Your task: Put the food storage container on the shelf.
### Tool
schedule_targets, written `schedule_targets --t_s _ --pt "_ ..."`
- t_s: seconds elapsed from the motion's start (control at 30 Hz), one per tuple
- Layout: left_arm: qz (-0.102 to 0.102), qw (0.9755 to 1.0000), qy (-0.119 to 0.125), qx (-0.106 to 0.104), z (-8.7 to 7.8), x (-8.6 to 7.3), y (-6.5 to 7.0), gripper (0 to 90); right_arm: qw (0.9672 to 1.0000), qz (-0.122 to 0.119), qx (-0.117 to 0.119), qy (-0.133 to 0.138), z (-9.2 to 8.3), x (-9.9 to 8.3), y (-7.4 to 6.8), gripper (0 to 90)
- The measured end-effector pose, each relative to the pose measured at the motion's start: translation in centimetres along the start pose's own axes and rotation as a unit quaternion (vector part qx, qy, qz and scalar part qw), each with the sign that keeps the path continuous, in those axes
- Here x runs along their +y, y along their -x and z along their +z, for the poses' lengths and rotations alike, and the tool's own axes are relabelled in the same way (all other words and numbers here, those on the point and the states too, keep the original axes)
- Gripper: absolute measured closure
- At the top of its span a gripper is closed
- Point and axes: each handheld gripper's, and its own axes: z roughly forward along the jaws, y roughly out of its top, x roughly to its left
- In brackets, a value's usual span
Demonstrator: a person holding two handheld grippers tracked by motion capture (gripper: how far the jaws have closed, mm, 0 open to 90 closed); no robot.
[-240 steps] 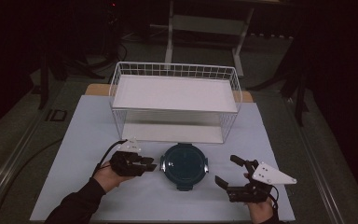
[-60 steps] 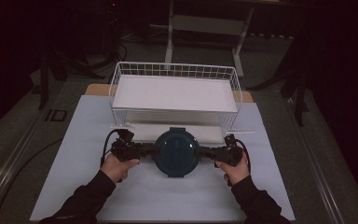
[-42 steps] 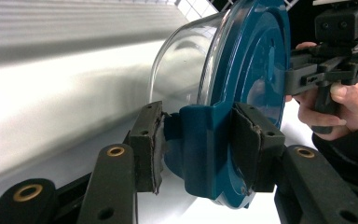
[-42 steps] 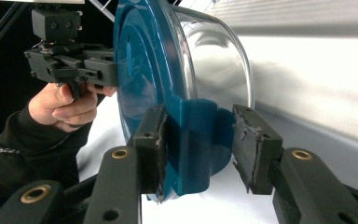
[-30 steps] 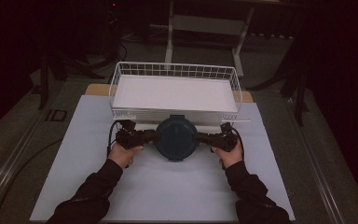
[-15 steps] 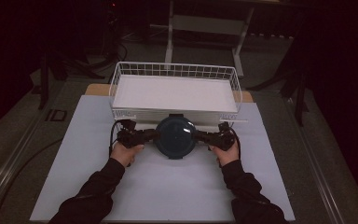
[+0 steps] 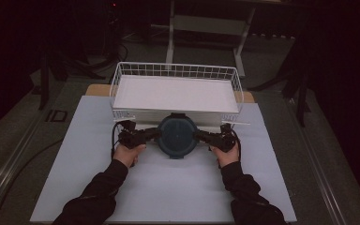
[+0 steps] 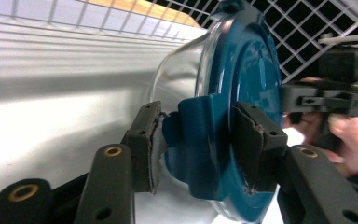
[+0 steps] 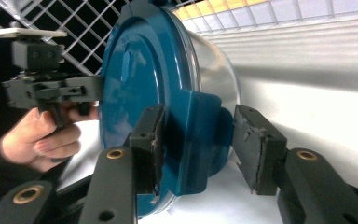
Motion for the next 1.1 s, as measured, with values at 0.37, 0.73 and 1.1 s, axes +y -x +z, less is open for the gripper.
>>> schedule_targets --t_s 0.37,0.73,1.1 --pt "0.013 0.999 0.011 0.04 0.5 0.2 -0.1 38.3 0.9978 -0.033 -0.055 0.017 0.3 0.1 -0.7 43.9" --pt "0.034 0.9967 0.008 0.073 0.8 0.9 0.3 37.5 0.9956 -0.033 -0.085 0.02 0.6 0.6 -1.0 40.3" --pt "0.03 0.996 0.001 0.085 0.5 0.9 0.7 33.8 0.9967 -0.046 -0.062 0.025 -0.8 0.2 -2.7 34.5"
